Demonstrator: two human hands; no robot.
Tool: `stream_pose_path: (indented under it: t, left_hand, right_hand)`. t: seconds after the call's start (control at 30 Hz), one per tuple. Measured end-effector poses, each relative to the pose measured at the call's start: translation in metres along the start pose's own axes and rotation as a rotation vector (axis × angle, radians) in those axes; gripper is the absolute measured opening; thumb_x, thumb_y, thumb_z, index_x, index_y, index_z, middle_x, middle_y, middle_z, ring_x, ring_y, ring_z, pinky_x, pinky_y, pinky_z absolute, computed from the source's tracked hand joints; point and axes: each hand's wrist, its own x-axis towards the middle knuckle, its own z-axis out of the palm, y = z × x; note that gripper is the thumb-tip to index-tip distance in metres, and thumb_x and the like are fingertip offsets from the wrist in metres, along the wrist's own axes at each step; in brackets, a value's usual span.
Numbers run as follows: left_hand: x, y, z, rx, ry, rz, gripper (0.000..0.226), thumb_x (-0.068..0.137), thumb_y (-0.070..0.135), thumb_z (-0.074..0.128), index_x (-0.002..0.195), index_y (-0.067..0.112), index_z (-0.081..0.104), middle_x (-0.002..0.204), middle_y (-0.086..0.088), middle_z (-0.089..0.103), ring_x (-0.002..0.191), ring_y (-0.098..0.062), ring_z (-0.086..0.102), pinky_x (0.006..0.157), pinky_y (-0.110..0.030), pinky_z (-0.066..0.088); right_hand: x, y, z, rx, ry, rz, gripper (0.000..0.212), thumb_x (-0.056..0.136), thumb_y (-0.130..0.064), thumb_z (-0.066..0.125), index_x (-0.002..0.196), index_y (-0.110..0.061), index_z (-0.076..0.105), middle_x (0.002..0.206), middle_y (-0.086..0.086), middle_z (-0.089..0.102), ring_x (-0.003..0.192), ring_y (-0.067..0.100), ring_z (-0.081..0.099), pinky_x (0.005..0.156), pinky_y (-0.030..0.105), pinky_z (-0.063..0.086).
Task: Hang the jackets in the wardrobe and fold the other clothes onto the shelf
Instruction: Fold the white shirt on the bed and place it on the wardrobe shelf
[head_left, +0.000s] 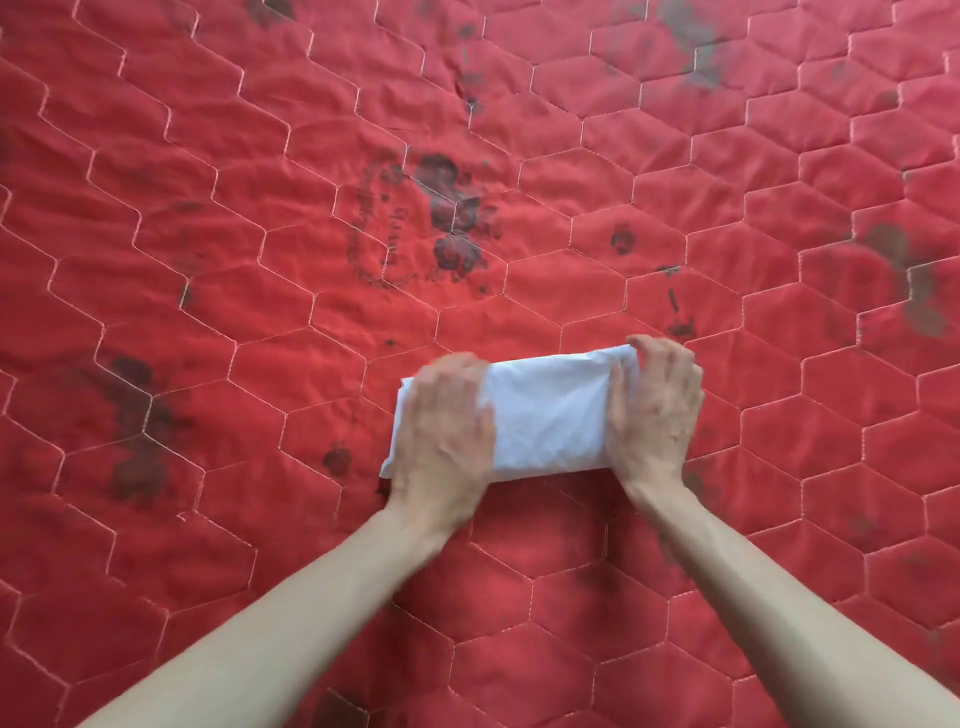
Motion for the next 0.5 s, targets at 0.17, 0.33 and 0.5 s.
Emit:
stream_pose_path:
  t: [0.17, 0.33, 0.5]
  left_hand:
    - [-0.009, -0.015, 0.034, 0.222, -0.348, 0.283, 0.055, 0.110, 0.034, 0.032, 0.159, 0.011, 0.039, 0.169, -0.011, 0.032, 0.158, -0.028, 0.025, 0.125, -0.052, 0.026]
    - [-0.015, -0.041, 0.034, 0.325, -0.338, -0.056, 0.065, 0.107, 0.049, 0.026, 0.166, 0.023, 0.021, 0.173, -0.005, 0.019, 0.161, -0.027, 0.015, 0.128, -0.055, 0.015]
    - [-0.015, -0.025, 0.029, 0.307, -0.282, -0.285, 0.068, 0.104, 0.057, 0.035, 0.164, 0.027, 0.026, 0.170, -0.007, 0.025, 0.153, -0.029, 0.025, 0.123, -0.052, 0.023]
  right_hand:
    - [-0.009, 0.003, 0.009, -0.022, -0.326, -0.716, 0.051, 0.113, -0.037, 0.035, 0.149, -0.006, 0.054, 0.161, 0.010, 0.045, 0.154, 0.025, 0.035, 0.124, 0.046, 0.031]
    - [-0.016, 0.020, 0.012, -0.131, -0.360, -0.286, 0.064, 0.109, -0.049, 0.032, 0.165, -0.020, 0.026, 0.174, -0.002, 0.017, 0.162, 0.017, 0.007, 0.129, 0.048, 0.015]
    - [-0.014, 0.019, 0.017, 0.001, -0.418, -0.142, 0.065, 0.108, -0.049, 0.028, 0.167, -0.021, 0.018, 0.175, 0.002, 0.007, 0.162, 0.022, 0.002, 0.129, 0.047, 0.018]
